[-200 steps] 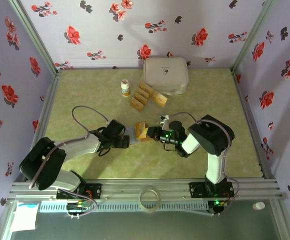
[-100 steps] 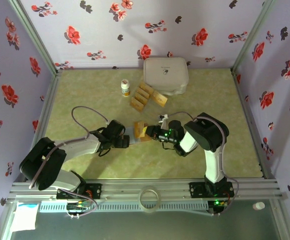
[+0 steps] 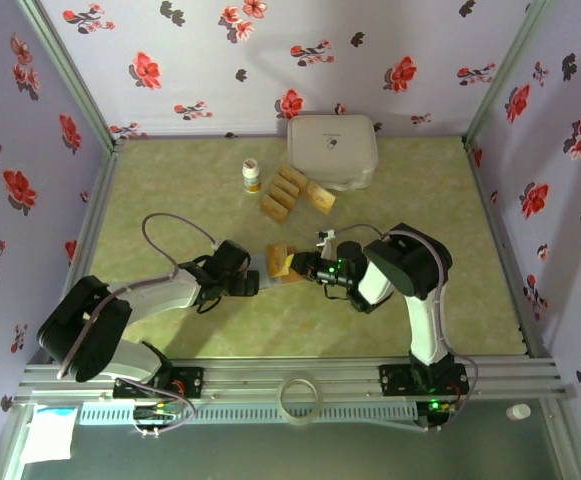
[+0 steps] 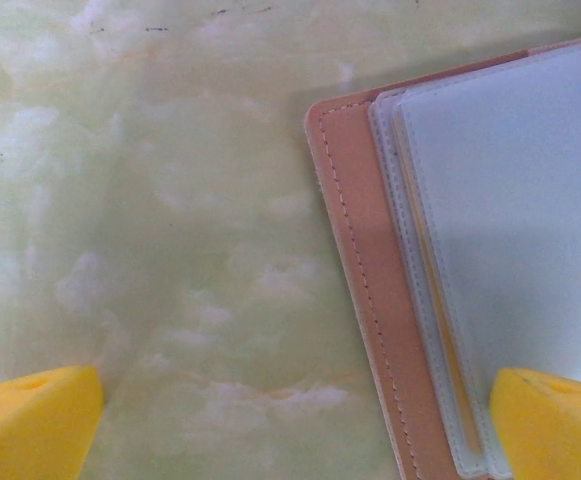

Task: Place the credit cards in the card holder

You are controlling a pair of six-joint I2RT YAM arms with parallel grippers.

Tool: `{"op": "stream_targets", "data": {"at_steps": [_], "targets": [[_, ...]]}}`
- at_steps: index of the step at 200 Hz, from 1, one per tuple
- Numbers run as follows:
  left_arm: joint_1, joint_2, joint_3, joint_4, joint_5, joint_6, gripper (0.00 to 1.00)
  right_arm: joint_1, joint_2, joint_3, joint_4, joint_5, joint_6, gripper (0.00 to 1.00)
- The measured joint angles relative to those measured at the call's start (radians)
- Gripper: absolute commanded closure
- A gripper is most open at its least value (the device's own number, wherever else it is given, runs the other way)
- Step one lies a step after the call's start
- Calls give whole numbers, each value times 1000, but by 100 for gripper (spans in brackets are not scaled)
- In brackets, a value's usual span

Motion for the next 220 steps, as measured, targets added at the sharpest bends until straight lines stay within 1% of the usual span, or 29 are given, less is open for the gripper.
{"op": "stream_targets", "data": {"at_steps": [67, 131, 220], "targets": [[0, 0, -1, 1, 0, 0, 0, 0, 2, 3, -3, -10, -1, 100], [0, -1, -5, 6, -1, 0, 0, 0, -28, 21, -107, 5, -27, 100], [0, -4, -8, 9, -1, 0, 0, -1, -32, 14, -109, 17, -35, 100]]}}
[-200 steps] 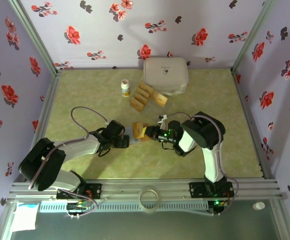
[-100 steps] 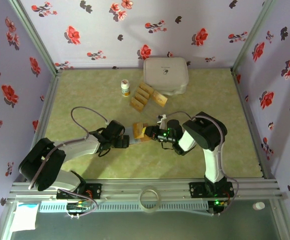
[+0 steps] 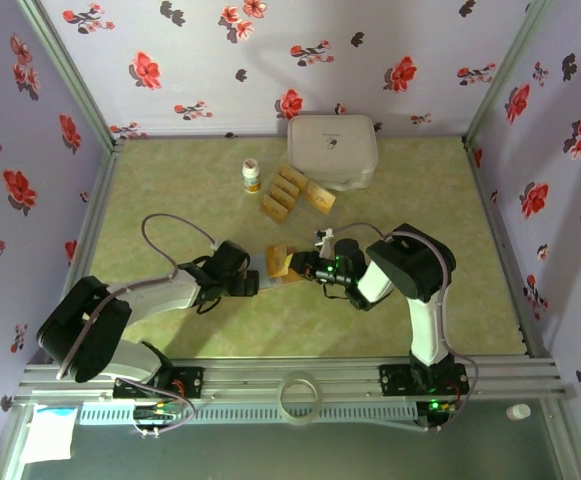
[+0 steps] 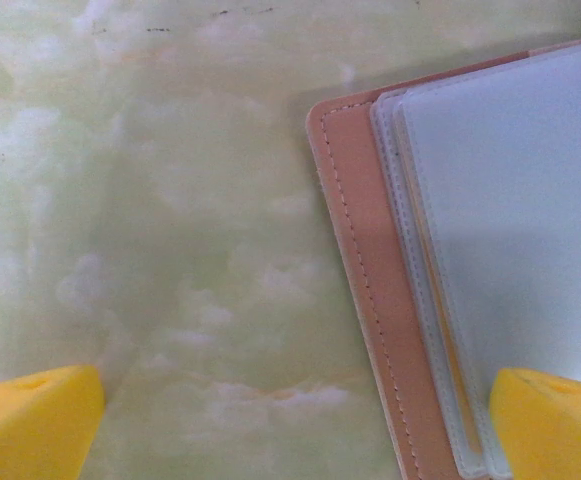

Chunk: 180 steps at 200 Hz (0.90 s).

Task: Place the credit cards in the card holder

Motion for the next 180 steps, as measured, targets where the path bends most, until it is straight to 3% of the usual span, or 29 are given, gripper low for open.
{"op": "stream_targets", "data": {"at_steps": [180], "targets": [[0, -3, -6, 8, -2, 0, 0, 0, -6, 9, -31, -23, -27, 100]]}}
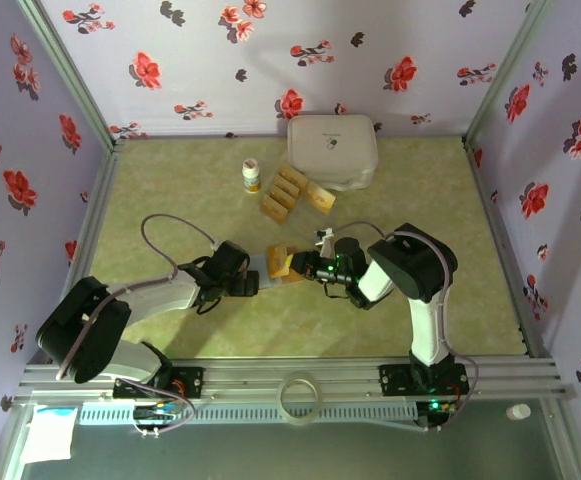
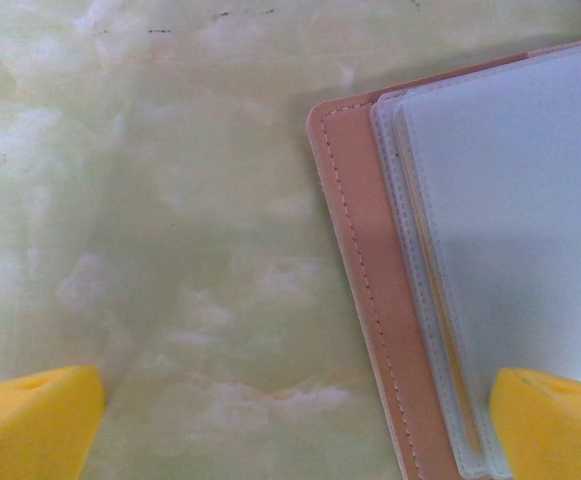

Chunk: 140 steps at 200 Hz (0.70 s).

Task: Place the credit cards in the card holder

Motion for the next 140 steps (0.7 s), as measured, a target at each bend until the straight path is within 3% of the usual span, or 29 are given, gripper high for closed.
{"op": "stream_targets", "data": {"at_steps": [140], "targets": [[0, 0, -5, 10, -2, 0, 0, 8, -3, 11, -24, -16, -16, 100]]}}
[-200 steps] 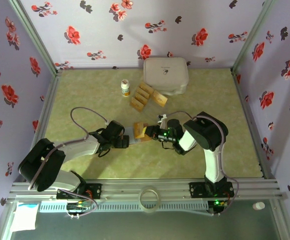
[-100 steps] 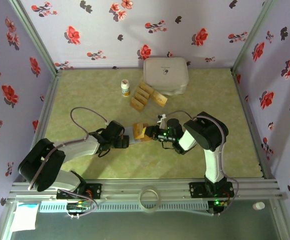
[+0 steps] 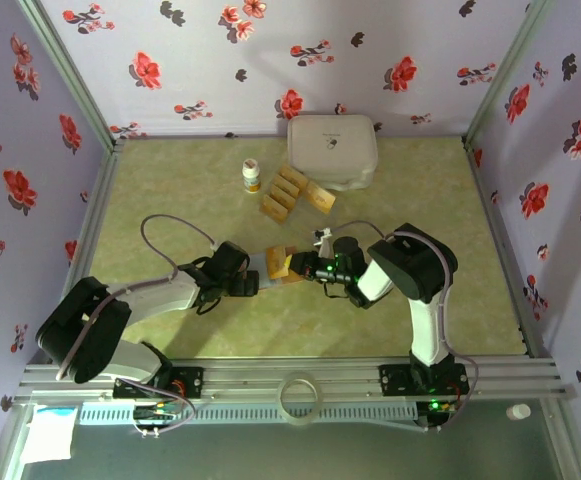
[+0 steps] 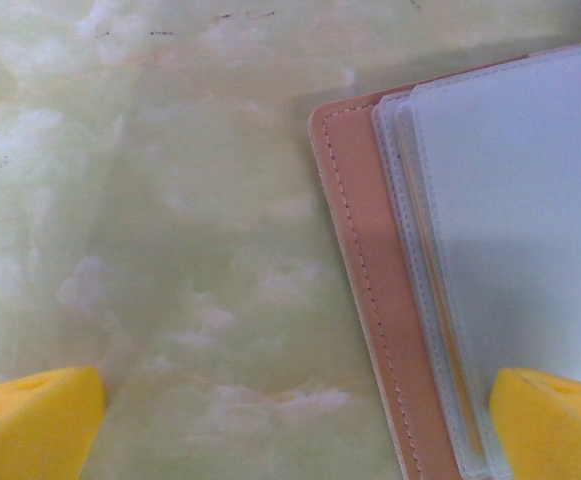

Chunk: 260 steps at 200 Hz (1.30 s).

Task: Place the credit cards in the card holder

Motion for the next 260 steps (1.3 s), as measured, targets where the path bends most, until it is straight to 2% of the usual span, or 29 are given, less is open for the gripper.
{"op": "stream_targets", "data": {"at_steps": [44, 226, 260], "targets": [[0, 0, -1, 0, 0, 0, 0, 27, 2, 8, -8, 0, -1, 100], [0, -1, -1, 1, 0, 0, 0, 31, 1, -21, 27, -3, 1, 100], [0, -1, -2, 1, 0, 0, 0, 28, -14, 2, -48, -23, -7, 78]]}}
